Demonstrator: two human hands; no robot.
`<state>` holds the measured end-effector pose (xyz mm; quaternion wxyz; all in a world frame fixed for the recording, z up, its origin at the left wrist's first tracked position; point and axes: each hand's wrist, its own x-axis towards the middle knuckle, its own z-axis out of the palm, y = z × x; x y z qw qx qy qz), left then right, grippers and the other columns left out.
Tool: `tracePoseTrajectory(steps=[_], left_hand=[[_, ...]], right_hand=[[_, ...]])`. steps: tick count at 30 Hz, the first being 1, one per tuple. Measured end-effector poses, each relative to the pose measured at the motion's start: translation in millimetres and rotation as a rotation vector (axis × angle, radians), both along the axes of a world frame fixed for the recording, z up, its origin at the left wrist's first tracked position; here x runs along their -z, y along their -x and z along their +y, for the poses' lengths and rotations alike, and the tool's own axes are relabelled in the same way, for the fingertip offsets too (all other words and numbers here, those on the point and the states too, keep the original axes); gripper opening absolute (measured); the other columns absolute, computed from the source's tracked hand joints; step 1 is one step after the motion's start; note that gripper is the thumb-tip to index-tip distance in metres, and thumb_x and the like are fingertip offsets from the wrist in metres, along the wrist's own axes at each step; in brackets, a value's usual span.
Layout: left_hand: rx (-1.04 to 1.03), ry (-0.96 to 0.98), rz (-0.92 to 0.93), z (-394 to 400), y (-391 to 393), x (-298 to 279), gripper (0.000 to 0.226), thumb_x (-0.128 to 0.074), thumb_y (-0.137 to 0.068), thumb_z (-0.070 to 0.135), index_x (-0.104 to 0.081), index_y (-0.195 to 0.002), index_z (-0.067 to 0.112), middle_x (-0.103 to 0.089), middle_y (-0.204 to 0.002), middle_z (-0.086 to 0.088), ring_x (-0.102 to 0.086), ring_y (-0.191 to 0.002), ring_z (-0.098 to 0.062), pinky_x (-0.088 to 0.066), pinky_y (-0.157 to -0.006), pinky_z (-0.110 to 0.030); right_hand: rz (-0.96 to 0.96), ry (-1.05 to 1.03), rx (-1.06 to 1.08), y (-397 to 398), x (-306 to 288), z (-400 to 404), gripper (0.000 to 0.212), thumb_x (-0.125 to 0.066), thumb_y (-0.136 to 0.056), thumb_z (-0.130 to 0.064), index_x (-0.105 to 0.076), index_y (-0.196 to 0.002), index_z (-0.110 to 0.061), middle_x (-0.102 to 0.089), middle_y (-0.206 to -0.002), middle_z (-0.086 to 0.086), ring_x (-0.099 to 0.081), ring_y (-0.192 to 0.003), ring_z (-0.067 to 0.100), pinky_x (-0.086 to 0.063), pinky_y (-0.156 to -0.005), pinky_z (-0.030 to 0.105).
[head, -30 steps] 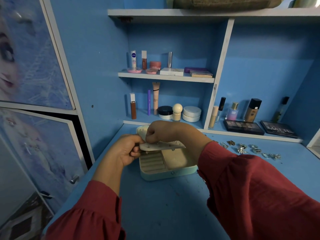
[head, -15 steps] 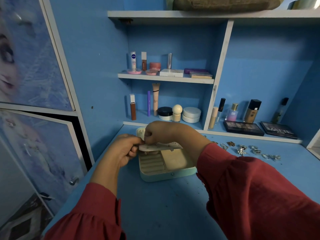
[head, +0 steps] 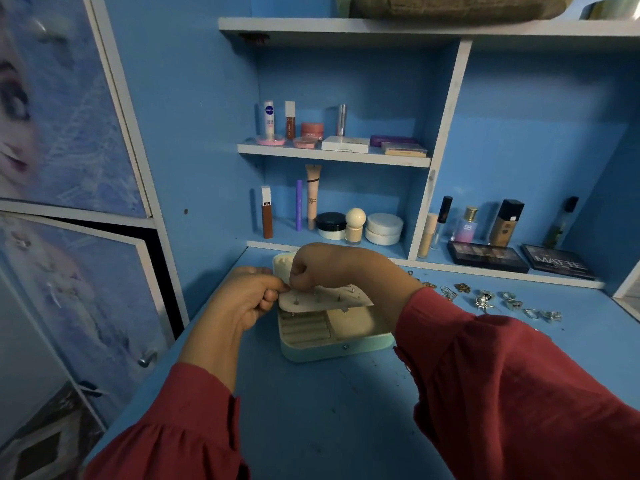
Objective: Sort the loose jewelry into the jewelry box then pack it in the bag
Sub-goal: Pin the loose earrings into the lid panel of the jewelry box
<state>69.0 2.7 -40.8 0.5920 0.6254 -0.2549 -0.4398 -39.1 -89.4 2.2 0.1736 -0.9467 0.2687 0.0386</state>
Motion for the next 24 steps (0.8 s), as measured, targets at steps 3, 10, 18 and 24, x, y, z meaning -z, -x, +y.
tracePoseTrajectory(steps=[3,10,18,24], left_hand=[[-0.02,0.002,0.025,0.7,1.1,-0.8,0.032,-0.053,-0.078,-0.021,-0.044,-0.075,0.01,-0.038,-0.041,0.004,-0.031,-0.03,-0.002,-0.021,-0.029,-0.013],[-0.052,0.014,0.055,1.0,4.2,-2.6,0.034,-0.05,-0.077,-0.025,-0.044,-0.077,0.008,-0.035,-0.042,0.004,-0.029,-0.03,-0.001,-0.019,-0.031,-0.013],[-0.032,0.001,0.004,2.4,3.4,-2.9,0.037,-0.051,-0.079,-0.021,-0.04,-0.068,0.012,-0.034,-0.044,0.002,-0.028,-0.031,-0.003,-0.02,-0.031,-0.015],[-0.017,-0.011,-0.001,2.2,2.2,-3.0,0.036,-0.052,-0.079,-0.02,-0.04,-0.071,0.013,-0.035,-0.036,0.007,-0.03,-0.031,-0.003,-0.022,-0.031,-0.015]], right_hand=[[0.001,-0.017,0.013,-0.5,0.9,1.0,0.012,-0.058,-0.091,-0.024,-0.061,-0.093,-0.013,-0.061,-0.101,0.007,-0.053,-0.085,0.017,-0.039,-0.065,0.024],[0.01,-0.037,0.024,-0.9,-1.8,2.1,0.014,-0.057,-0.092,-0.023,-0.063,-0.098,-0.011,-0.061,-0.105,0.008,-0.053,-0.089,0.018,-0.04,-0.072,0.025],[0.014,0.032,-0.025,0.5,-3.2,-0.7,0.023,-0.054,-0.094,-0.02,-0.067,-0.108,-0.008,-0.065,-0.111,0.008,-0.058,-0.098,0.022,-0.044,-0.077,0.028],[-0.052,0.017,-0.021,5.9,-5.3,-3.9,0.021,-0.056,-0.092,-0.016,-0.07,-0.106,-0.011,-0.068,-0.108,0.001,-0.058,-0.091,0.013,-0.044,-0.07,0.022]])
